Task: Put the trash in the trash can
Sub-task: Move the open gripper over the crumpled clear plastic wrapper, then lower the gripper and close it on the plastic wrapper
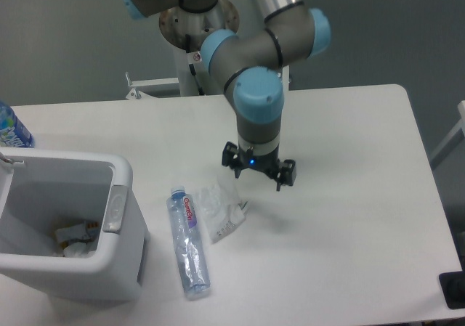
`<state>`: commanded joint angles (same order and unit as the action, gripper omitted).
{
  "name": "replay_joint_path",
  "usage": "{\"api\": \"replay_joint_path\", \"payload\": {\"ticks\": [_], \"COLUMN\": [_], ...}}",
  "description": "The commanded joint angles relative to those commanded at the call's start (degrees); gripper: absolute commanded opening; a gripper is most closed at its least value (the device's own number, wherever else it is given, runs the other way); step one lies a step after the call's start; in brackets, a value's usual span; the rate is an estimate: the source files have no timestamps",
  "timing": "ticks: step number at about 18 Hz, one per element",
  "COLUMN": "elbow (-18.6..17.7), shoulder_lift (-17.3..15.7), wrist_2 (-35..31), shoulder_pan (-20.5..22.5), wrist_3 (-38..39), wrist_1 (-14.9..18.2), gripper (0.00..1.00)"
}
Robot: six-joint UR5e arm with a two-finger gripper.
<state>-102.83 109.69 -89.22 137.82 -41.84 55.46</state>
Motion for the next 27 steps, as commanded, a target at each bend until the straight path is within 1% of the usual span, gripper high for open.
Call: {"api": "replay_joint_path", "payload": {"ticks": [3,6,8,9,11,15,16,19,21,24,26,27], "elbow": [0.0,-0.61,-1.66,-2.37,-2.55,-2.64,-2.55,-2.72,-2.55,-2.2,-2.02,-2.02], "shoulder_lift": [-0.17,0.09,0.79,1.14,1.67,2.2,2.2,2.46,2.55,2.64,2.46,2.2], "wrist_2": [2.02,1.85,0.89,-0.68,-2.98,-3.33,-3.94,-6.58,-7.9,-9.31,-9.31,-9.22], "shoulder_pan": [-0.7,-2.11,-3.07,-3.69,-5.01,-5.1,-5.1,-5.1,-5.1,-5.1,-5.1,-4.93], "wrist_3": [0.79,2.73,2.38,2.03,2.11,2.47,2.47,2.73,2.64,2.64,2.64,2.64], "wrist_1": [0.0,0.0,-0.18,-0.35,-0.44,-0.53,-0.61,-2.54,-2.64,-2.55,-2.64,-2.64], "gripper": [1.0,1.0,1.0,1.0,1.0,1.0,0.95,0.73,0.6,0.22,0.0,0.0]}}
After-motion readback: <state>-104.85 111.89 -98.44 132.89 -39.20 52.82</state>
